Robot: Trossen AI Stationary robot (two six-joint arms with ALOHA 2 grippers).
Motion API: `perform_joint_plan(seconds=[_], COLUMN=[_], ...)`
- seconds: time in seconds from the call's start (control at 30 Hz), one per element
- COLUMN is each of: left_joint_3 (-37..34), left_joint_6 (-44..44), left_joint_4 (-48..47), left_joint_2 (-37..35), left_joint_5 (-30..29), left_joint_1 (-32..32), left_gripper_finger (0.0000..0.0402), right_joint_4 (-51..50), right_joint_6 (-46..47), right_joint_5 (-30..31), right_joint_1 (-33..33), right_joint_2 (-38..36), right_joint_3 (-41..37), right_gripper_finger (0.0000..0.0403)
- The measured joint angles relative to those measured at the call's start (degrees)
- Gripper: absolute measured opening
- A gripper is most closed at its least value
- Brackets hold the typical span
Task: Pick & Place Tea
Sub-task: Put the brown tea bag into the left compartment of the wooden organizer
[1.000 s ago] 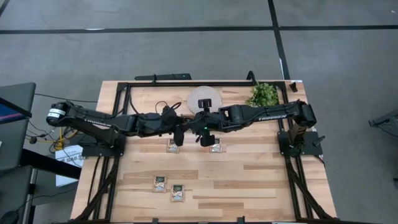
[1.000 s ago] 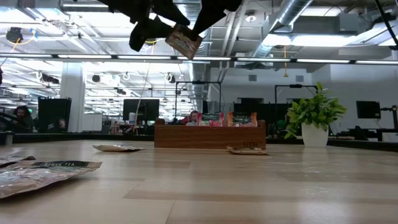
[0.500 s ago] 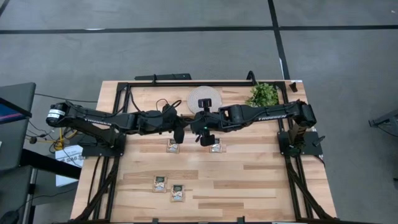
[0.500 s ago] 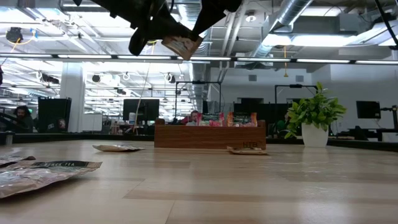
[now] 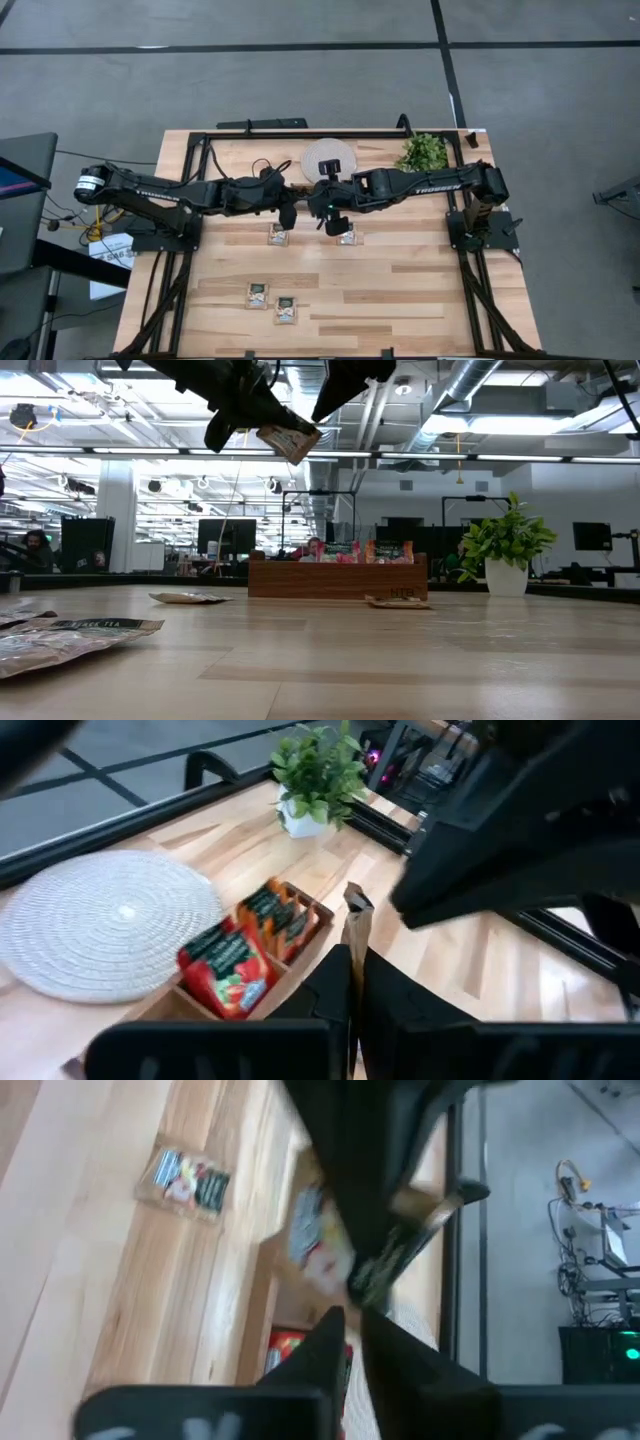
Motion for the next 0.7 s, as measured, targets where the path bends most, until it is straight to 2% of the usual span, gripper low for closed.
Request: perform_joint_plan(seconds=[0.13, 0.3, 0.47, 0.6, 0.7], left_joint_3=[0.0, 0.0, 0.08, -0.09, -0.07], left_joint_6=[-0.01, 0.15, 1.37, 2.59, 2.8], left_joint_4=[-3.52, -6.26, -3.78, -0.18, 2.3], left_joint_2=[-0.02, 0.81, 4.04, 7.31, 9.36], left_joint_5=[-1.99, -5.9, -5.4, -3.06, -1.39], left_joint_1=[0.0, 0.01, 1.11, 2.25, 3.26], left_gripper_finger=[0.0, 0.0, 0.0, 0.0, 0.0], right_joint_4=[-4.09, -14.41, -21.44, -19.95, -17.07], right_joint_6=[0.68, 7.28, 9.65, 9.92, 11.27], right_joint_5=[0.08, 0.06, -2.38, -7.84, -8.27], right_joint_1=[-0.08, -0.96, -1.44, -1.57, -1.65], right_joint_2=[0.0, 0.0, -0.73, -5.22, -10.64], right_joint_3=[0.02, 0.02, -0.08, -4.17, -9.73], right_gripper_finger=[0.0068, 0.0105, 0.0103, 0.0086, 0.0071])
